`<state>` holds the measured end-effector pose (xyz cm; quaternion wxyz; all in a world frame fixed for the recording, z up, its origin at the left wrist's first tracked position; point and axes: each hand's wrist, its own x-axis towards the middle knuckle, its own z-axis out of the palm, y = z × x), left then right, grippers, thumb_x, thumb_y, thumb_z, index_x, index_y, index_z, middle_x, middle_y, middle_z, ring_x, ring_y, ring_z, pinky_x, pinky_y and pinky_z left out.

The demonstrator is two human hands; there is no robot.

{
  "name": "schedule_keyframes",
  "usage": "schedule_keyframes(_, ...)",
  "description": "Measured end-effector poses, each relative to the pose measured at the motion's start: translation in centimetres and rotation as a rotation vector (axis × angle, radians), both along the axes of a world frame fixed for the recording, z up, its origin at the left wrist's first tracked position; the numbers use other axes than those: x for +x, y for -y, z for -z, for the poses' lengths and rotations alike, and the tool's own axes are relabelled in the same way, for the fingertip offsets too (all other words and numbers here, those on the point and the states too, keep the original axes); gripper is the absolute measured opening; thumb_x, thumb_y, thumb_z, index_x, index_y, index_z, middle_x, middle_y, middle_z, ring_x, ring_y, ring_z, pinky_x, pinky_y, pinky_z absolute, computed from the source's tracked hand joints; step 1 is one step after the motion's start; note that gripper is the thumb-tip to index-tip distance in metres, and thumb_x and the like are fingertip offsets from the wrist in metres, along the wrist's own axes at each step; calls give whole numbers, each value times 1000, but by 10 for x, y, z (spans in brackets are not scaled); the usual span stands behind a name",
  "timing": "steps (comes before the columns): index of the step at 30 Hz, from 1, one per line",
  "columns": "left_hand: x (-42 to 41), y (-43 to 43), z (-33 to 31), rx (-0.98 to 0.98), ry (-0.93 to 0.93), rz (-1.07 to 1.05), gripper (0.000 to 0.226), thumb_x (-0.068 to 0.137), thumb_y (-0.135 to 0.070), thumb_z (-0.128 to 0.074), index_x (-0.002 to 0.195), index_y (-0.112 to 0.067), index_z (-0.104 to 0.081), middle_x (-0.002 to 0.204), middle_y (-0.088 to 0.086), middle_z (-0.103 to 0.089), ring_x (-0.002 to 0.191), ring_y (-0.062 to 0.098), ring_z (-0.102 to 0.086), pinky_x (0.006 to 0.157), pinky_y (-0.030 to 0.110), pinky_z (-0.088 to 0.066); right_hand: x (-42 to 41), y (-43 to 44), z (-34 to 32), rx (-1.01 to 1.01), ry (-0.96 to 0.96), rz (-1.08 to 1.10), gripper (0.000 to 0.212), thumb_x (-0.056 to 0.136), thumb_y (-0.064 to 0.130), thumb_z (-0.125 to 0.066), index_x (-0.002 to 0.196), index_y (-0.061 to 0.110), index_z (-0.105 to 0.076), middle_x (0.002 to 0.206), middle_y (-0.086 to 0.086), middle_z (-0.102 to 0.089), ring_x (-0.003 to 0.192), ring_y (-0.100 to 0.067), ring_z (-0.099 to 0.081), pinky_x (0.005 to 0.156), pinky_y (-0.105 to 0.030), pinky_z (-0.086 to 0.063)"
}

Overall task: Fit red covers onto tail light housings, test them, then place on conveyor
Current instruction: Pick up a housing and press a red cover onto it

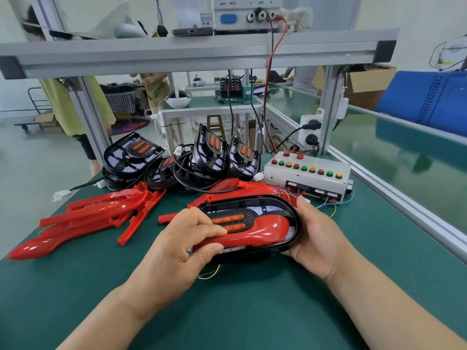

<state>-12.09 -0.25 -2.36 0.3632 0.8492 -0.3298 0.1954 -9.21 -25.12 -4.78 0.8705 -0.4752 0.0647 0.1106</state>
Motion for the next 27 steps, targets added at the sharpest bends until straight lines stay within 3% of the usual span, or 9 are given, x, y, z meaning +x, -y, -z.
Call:
schedule_keyframes(9, -3, 5, 2, 27, -15, 24, 23, 86, -20, -66, 106, -14, -74, 96, -4, -57, 90, 5, -56, 82, 9, -41, -1, -3, 1, 33, -10, 26, 46, 104, 45, -38, 111, 15, -73, 111, -12, -74, 87, -26, -75, 59, -36, -59)
schedule_keyframes(17, -1, 4, -1, 41, -24, 31, 23, 85, -19, -65, 105, -12, -75, 95, -2, -58, 87, 4, -55, 80, 10, -41, -2, -4, -3, -5, 0, 10, 46, 104, 45, -39, 125, 16, -68, 119, -11, -72, 99, -28, -72, 70, -39, -60)
schedule_keyframes(27, -1, 5, 4, 34, -23, 18, 24, 86, -19, -66, 108, -12, -74, 96, -2, -58, 92, 6, -57, 83, 10, -42, -2, -5, -2, 31, -6, 41, 43, 104, 42, -41, 110, 14, -73, 109, -13, -75, 83, -25, -75, 59, -35, -59)
